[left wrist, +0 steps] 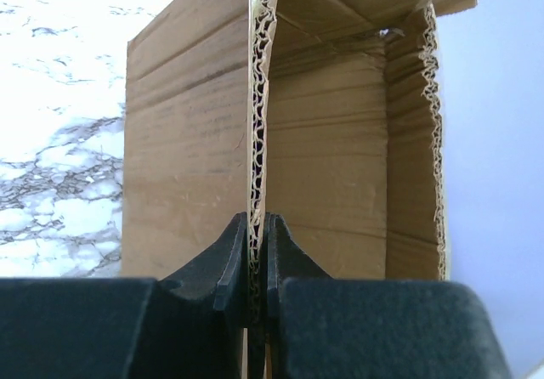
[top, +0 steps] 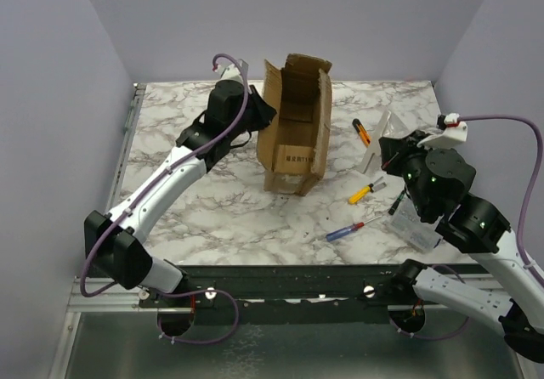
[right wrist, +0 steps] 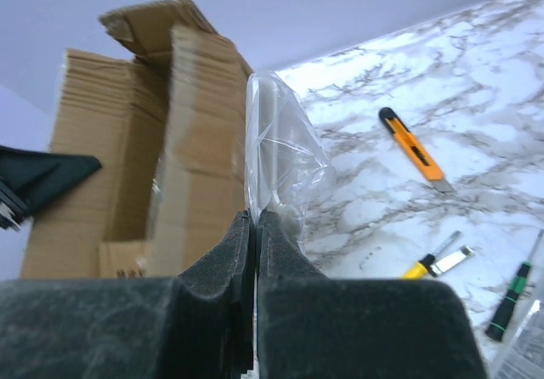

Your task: Unpack the express box

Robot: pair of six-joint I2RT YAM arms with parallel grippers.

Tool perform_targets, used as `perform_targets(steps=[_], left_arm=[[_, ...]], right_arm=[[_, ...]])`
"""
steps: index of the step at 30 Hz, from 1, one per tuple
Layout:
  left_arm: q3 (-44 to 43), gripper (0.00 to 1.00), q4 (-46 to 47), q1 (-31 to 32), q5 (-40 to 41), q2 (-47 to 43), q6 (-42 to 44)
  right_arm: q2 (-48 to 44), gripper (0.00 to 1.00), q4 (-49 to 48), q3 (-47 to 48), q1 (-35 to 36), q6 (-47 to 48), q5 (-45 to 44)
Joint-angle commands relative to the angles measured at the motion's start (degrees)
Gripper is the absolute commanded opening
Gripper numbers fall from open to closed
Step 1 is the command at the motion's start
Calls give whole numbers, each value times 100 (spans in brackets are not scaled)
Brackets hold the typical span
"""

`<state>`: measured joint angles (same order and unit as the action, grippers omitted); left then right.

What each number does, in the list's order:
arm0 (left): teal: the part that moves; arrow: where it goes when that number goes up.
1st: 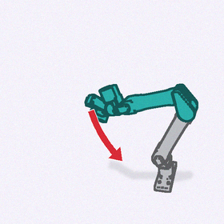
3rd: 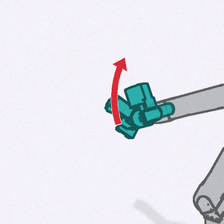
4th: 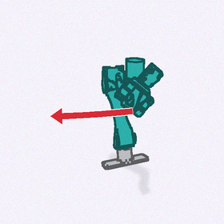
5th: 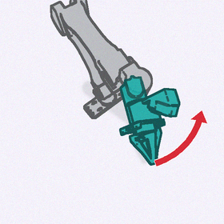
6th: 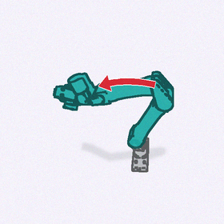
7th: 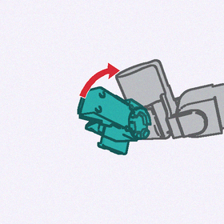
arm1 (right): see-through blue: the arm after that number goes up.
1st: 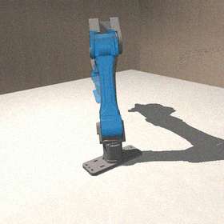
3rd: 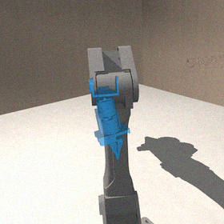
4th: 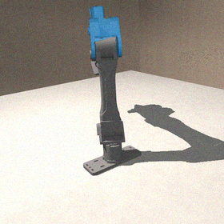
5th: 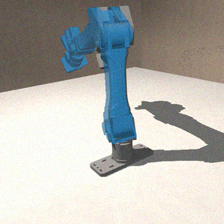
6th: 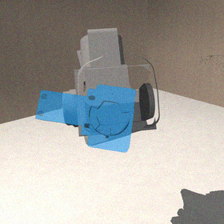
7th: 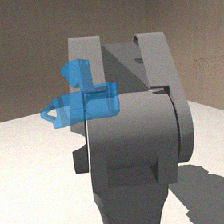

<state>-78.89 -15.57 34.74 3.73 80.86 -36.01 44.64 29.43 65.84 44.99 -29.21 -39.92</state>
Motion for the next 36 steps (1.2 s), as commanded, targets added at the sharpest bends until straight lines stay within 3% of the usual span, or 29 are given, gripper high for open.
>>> perform_targets(steps=[1, 6, 13, 23, 25, 28, 33, 36], left_arm=[[-152, 0, 546, -782, -584, 468, -661], [-245, 0, 747, -1517, -1405, 1217, -775], [-233, 0, 810, -2366, -1560, 1478, -552], [-606, 0, 784, -2863, -1940, 1674, -373], [-690, 10, 734, -2949, -2015, 1770, -372], [-813, 37, 612, -2988, -2200, 1792, -196], [-718, 85, 271, -2991, -1520, 1186, 354], [-672, 90, -206, -2991, -942, 707, 786]], right_arm=[[-132, 0, 585, -37, -12, 16, -502], [-184, 0, 600, -291, -8, -174, -380], [163, 0, 599, -431, -13, -339, -116], [679, 0, 331, -676, -11, -414, 204], [808, 0, 325, -697, -8, -443, 273], [989, 0, 411, -688, -8, -496, 309], [1081, 0, 477, -729, -9, -521, 302], [1103, 0, 465, -796, -8, -507, 300]])
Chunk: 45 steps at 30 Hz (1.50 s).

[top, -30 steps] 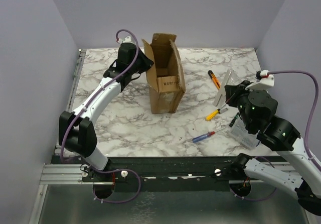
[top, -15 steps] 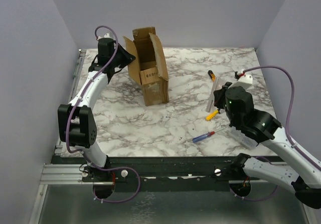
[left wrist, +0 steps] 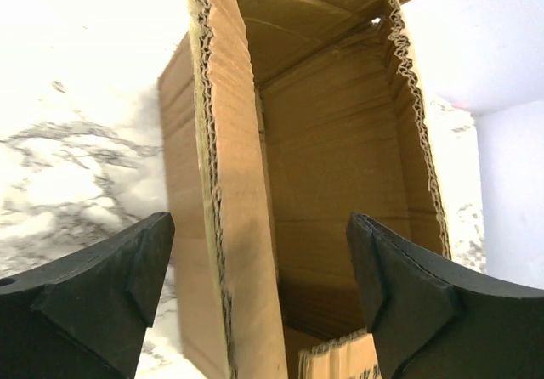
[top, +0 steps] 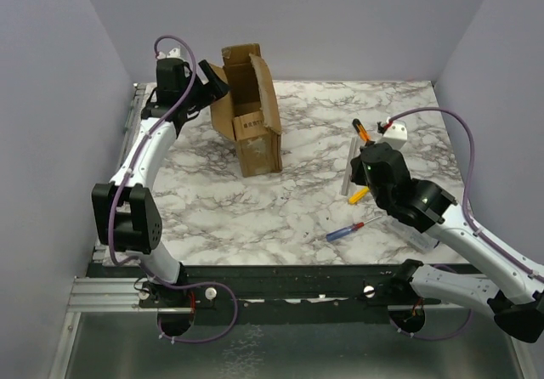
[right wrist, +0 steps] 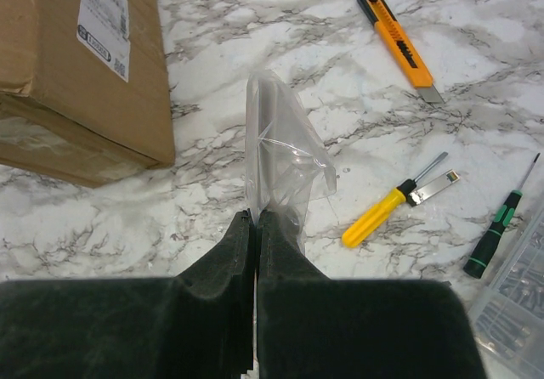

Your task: Unpack the express box

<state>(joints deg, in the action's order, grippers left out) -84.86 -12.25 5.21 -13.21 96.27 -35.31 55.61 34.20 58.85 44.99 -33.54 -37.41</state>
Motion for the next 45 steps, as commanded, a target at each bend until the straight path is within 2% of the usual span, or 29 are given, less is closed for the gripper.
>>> perform_targets(steps=[1, 6, 11, 16, 22, 25, 28, 31, 33, 38, 40, 45], left_arm=[[-25, 90, -701, -38, 919, -1009, 895], [853, 90, -963, -28, 985, -2237, 1226], [2056, 90, -985, 261, 376, -3436, 1202], [2841, 89, -1003, 691, -48, -4352, 1135], [3106, 89, -996, 1098, -192, -4813, 1135], [3107, 89, -992, 1146, -326, -4873, 1195], [3099, 89, -1000, 1149, -366, -4907, 1239], [3092, 89, -996, 1162, -407, -4886, 1269], [3062, 89, -977, 1165, -433, -4829, 1276], [2958, 89, -885, 1171, -429, -4733, 1298], [2926, 89, -884, 1174, -432, -4751, 1289], [2944, 89, -884, 1177, -526, -4919, 1192]], right_arm=[[19, 0, -36, -158, -8, -80, 72], [251, 0, -332, -599, -17, -199, 366], [973, 0, -782, -883, -70, -392, 932], [1916, 0, -1200, -630, -304, -224, 1419], [3295, 0, -1099, 203, -1133, -13, 3084], [3762, 0, -897, 554, -1290, -75, 3785], [3840, 0, -1080, 488, -1286, -437, 4806], [3634, 0, -1933, -127, -1131, -1214, 5706], [3568, 1, -2457, -426, -703, -1504, 5614], [4095, 1, -2365, -102, 331, -1359, 4478], [4224, 7, -2439, -102, 395, -1205, 4325], [4193, 50, -1828, 44, 396, -785, 4019]])
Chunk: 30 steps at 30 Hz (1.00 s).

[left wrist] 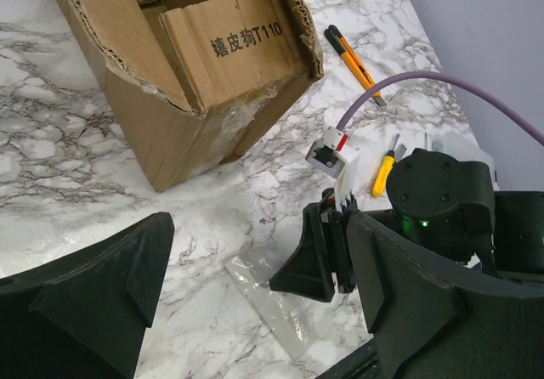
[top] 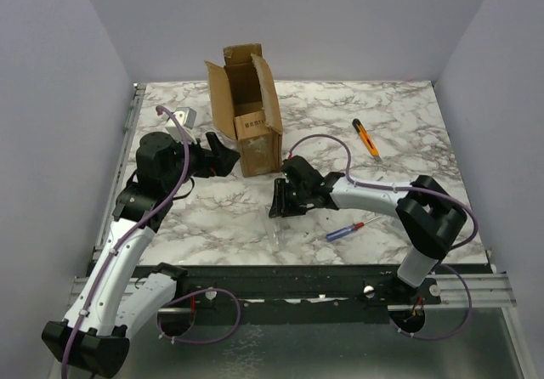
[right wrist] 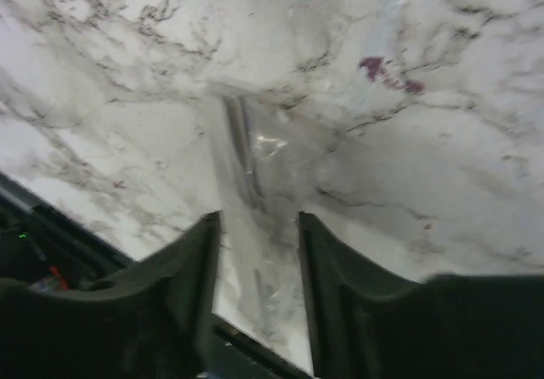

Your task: Unpack the express box

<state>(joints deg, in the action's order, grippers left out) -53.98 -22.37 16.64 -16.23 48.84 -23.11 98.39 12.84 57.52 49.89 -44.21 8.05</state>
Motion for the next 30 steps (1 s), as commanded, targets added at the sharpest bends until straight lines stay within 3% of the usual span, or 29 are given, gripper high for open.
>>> perform_targets(steps=[1, 5, 13, 23, 30], left_arm=[[-148, 89, 128, 35, -249, -212, -73], [-314, 90, 270, 32, -422, -284, -372], [-1511, 90, 945, 46, -607, -157, -522], [-3569, 90, 966, 225, -1035, 281, 167], [-4291, 91, 1030, 523, -1279, 483, 515]], right_arm=[[-226, 59, 443, 173, -93, 360, -698], [-1133, 79, 1371, 428, -93, 787, -1493], [-3013, 90, 2746, 1975, -93, 2044, -2825], [-4339, 100, 2704, 4006, -93, 3397, -2464], [-5065, 100, 2057, 4284, -93, 3921, -2088]])
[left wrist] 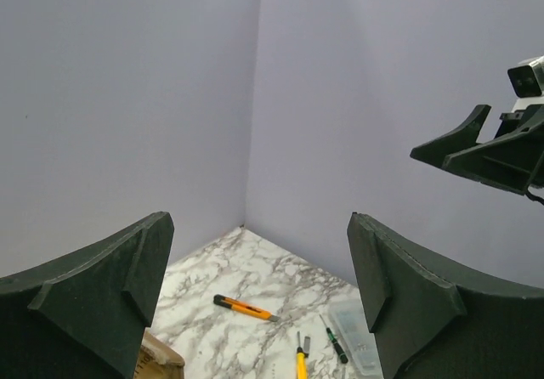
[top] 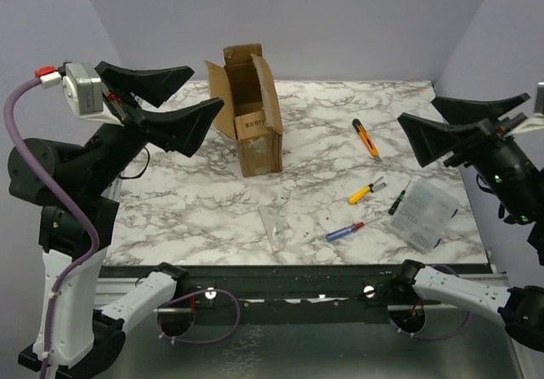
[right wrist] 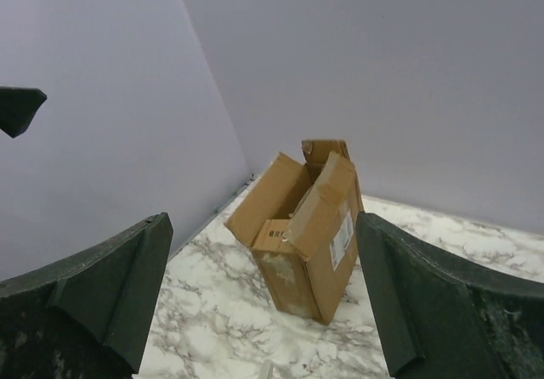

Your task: Unpack the express box

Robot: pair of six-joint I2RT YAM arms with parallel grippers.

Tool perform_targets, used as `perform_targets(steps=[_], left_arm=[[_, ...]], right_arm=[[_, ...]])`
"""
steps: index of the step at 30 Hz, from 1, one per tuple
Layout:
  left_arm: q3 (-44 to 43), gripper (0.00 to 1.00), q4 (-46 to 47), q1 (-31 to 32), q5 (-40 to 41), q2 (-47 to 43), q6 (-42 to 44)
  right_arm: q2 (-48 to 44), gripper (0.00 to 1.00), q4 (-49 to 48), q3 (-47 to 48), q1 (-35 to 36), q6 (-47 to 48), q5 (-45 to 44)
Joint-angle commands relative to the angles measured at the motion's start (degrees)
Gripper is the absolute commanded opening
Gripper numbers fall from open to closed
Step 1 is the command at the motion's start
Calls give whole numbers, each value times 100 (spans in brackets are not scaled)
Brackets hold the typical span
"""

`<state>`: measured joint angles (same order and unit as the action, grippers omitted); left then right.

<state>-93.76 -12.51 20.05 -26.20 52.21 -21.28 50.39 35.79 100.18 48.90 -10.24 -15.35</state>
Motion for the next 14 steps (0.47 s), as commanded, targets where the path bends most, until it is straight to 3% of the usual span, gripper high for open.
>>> perform_targets(steps=[1, 9, 14], left_arm=[[-404, 91, 39, 240, -250, 157, 387], [-370, 93, 47, 522, 144, -26, 770], [-224, 94, 47, 574, 203, -107, 840]], right_arm=[[-373, 100, -339, -8, 5, 566, 233], [-922, 100, -895, -397, 5, 704, -97], [-1097, 100, -1022, -755, 5, 676, -739]])
